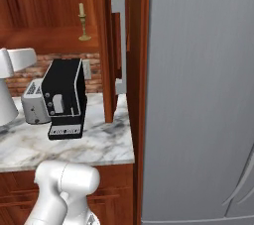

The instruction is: Get the candle and the beer from the cabinet and move them to the dining counter.

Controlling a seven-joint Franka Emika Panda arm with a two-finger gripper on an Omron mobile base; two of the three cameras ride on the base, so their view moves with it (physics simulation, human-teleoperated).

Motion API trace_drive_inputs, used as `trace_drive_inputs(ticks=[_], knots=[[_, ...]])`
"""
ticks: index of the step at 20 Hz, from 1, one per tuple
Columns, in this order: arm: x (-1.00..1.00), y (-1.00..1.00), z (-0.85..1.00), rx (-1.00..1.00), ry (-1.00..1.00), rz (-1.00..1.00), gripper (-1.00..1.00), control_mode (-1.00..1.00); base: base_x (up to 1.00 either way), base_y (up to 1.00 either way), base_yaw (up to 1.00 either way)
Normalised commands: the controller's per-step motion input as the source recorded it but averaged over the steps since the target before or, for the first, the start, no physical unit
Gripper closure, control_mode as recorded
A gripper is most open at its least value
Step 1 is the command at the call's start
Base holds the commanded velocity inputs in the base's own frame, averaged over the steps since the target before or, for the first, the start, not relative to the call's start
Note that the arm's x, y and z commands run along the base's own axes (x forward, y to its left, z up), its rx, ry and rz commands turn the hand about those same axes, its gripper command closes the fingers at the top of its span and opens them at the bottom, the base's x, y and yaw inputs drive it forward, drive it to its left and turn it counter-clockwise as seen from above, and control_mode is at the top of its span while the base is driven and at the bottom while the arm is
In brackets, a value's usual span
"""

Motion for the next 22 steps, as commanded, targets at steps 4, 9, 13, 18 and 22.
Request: trace_drive_inputs(ticks=[4, 9, 13, 18, 22], knots=[[0.3, -0.07, 0.14, 0.0, -0.04, -0.09, -1.0, -1.0, 0.0, 0.0, 0.0], [0.38, 0.01, 0.0, 0.0, 0.0, -0.07, -1.0, -1.0, 0.0, 0.0, 0.0], [0.32, 0.0, -0.01, 0.0, 0.0, -0.01, -1.0, -1.0, 0.0, 0.0, 0.0], [0.32, 0.0, -0.03, 0.0, 0.0, 0.0, -1.0, -1.0, 0.0, 0.0, 0.0], [0.26, -0.06, -0.07, 0.0, 0.0, 0.0, -1.0, -1.0, 0.0, 0.0, 0.0]])
